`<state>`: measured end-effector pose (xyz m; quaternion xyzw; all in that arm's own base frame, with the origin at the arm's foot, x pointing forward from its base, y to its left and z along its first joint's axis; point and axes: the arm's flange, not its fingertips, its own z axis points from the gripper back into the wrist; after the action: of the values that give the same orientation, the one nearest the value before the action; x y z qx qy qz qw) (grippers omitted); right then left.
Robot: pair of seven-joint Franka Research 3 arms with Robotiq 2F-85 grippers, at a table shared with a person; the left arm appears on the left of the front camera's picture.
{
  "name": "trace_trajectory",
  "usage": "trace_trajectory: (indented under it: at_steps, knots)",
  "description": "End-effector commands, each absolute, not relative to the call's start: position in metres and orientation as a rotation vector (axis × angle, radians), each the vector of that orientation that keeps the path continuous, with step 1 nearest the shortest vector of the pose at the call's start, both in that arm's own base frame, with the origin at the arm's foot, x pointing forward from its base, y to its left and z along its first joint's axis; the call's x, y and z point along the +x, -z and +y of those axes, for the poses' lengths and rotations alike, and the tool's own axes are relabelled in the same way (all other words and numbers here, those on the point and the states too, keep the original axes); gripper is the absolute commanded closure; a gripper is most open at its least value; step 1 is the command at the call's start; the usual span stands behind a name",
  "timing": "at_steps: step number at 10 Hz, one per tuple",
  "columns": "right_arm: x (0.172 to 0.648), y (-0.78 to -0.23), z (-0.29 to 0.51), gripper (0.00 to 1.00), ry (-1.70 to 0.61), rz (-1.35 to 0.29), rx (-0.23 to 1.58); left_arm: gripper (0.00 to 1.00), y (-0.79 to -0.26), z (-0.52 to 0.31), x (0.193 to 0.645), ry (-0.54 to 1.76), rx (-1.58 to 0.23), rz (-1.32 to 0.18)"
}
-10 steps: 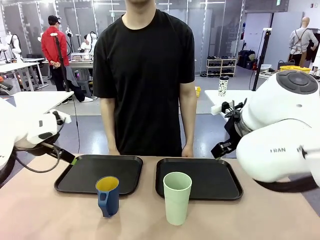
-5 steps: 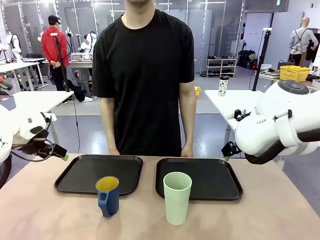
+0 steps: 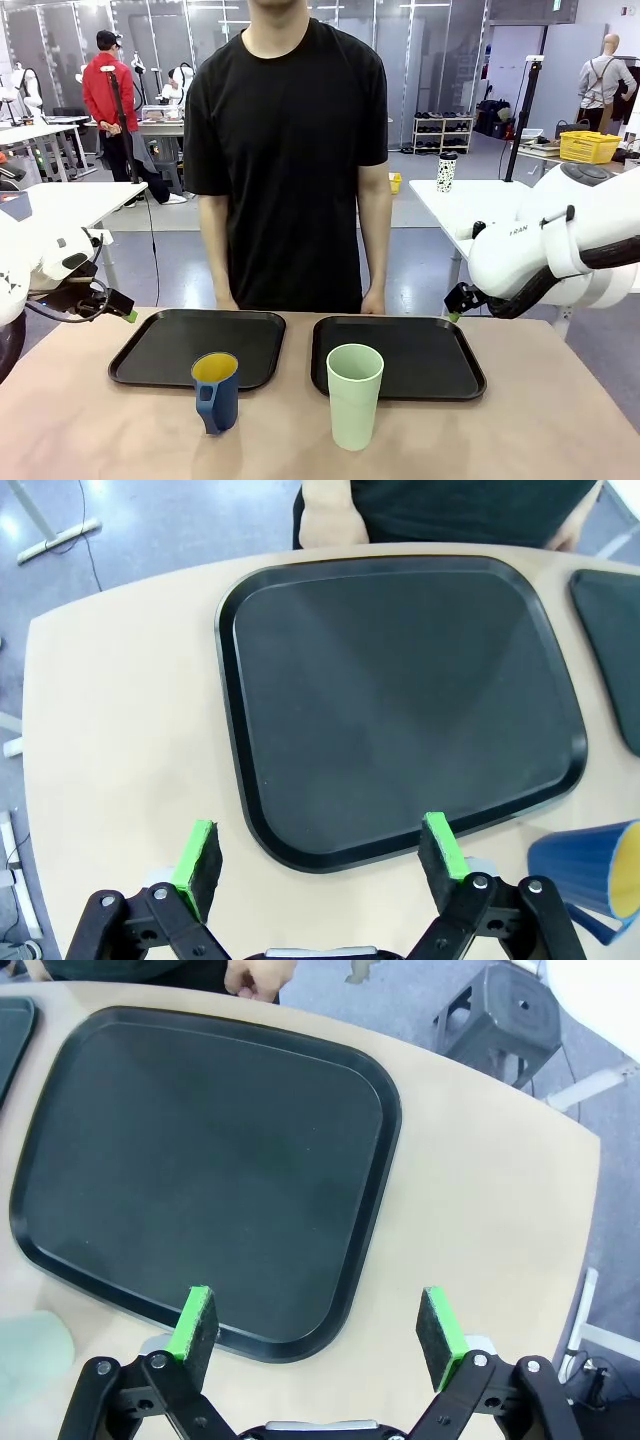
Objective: Sort and store the cups by type.
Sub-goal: Pick up the Reusable plastic cup.
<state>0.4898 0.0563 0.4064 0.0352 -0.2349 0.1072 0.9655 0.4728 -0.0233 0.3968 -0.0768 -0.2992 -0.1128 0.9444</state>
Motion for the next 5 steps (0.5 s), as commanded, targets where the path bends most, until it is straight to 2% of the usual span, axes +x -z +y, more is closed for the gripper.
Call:
trace_trajectory:
  at_steps: [1, 5]
  knots:
    - [0.4902, -0.4069, 0.0552, 0.00, -0.217, -0.484, 0.068, 0.00, -0.3998, -0.0238, 0.4718, 0.229, -0.158, -0.615]
    - [0.4902, -0.4069, 0.0552, 0.00, -0.217, -0.484, 0.068, 0.00, -0.3998, -0.0238, 0.4718, 0.229, -0.158, -0.615]
